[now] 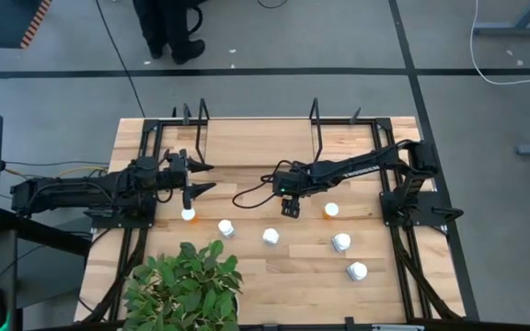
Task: Pick and place medicine bottles onto shelf by color
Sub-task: Put the orange pill bottle on the shelf
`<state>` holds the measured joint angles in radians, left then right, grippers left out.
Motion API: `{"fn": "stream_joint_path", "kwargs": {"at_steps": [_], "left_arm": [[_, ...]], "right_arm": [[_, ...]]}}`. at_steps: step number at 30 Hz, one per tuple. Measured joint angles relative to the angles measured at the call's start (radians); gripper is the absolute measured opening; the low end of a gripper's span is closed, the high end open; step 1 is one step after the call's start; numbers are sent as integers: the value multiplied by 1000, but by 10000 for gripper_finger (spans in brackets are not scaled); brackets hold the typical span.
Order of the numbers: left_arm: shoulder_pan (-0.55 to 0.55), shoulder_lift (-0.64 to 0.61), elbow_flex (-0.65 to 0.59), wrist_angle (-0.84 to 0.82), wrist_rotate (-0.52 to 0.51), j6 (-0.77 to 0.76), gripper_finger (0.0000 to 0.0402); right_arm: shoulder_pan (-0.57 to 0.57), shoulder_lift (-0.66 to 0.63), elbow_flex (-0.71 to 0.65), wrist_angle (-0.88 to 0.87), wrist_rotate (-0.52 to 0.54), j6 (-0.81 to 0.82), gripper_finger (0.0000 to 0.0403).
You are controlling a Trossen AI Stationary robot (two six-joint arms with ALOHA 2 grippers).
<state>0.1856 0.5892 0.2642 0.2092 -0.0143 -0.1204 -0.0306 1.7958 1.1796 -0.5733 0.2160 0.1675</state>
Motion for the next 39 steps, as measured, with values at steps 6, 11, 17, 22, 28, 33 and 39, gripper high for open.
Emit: {"fn": "stream_joint_path", "kwargs": {"at_steps": [6,11,17,22,28,33,39], "left_arm": [[0,0,0,0,0,0,286],[0,0,0,1,0,0,286],[0,0,0,0,0,-6,286],[0,0,0,-4,0,-7,286],[0,0,0,-5,0,-7,286],[0,0,0,-6,0,-7,286],[0,0,0,-8,0,-8,286]], "right_arm": [[0,0,0,5,0,-7,301],[0,0,0,6,0,-14,275],[0,0,0,5,2,-16,231],[0,0,1,3,15,-33,217],[0,0,59,-46,15,-33,234],[-13,0,183,-146,43,-45,226],[-88,-1,301,-216,75,-121,228]]}}
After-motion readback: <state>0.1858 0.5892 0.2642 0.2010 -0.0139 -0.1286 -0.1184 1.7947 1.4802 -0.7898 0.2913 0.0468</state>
